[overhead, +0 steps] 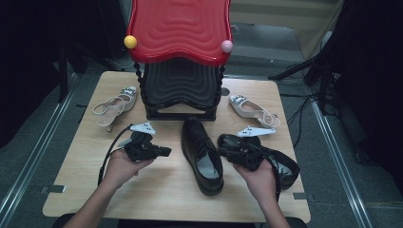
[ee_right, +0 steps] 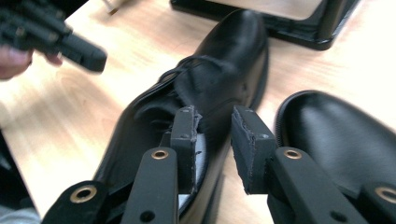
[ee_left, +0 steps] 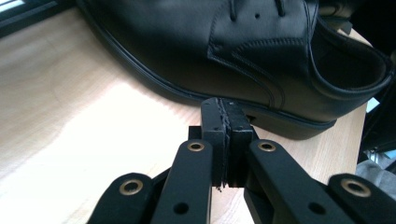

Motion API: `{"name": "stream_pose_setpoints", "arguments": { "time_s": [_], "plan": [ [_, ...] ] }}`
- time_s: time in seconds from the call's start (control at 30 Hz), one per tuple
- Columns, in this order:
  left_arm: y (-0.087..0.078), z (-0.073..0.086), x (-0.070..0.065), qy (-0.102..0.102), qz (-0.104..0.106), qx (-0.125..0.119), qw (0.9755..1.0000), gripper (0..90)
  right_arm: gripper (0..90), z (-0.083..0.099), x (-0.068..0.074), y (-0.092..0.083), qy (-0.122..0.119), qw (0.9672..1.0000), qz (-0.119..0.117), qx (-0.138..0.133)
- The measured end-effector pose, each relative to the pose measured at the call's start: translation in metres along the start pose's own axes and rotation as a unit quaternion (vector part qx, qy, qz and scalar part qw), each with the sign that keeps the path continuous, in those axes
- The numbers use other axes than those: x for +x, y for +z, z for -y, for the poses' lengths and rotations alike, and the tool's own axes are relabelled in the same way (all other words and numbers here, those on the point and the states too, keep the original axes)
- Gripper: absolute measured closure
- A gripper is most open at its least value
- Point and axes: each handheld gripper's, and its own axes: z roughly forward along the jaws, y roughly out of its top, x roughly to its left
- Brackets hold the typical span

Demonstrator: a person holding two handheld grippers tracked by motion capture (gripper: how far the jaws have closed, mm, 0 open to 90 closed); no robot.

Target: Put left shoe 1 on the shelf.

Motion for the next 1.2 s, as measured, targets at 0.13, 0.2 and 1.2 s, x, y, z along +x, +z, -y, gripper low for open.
{"name": "stream_pose_setpoints", "arguments": {
  "time_s": [0.13, 0.2, 1.2],
  "plan": [
    [-0.010, -0.008, 0.003, -0.002, 0.010, -0.018, 0.9998, 90.0, 72.1, 0.001, 0.012, 0.001, -0.012, 0.9999, -0.010, 0.008],
    [-0.018, -0.016, 0.006, -0.003, 0.005, -0.029, 0.9996, 89.7, 71.3, 0.002, 0.018, 0.004, -0.018, 0.9996, -0.018, 0.012],
    [-0.110, -0.131, 0.006, 0.047, -0.018, -0.071, 0.9962, 88.9, 56.7, 0.002, 0.064, 0.051, -0.016, 0.9937, -0.023, 0.108]
  ]
}}
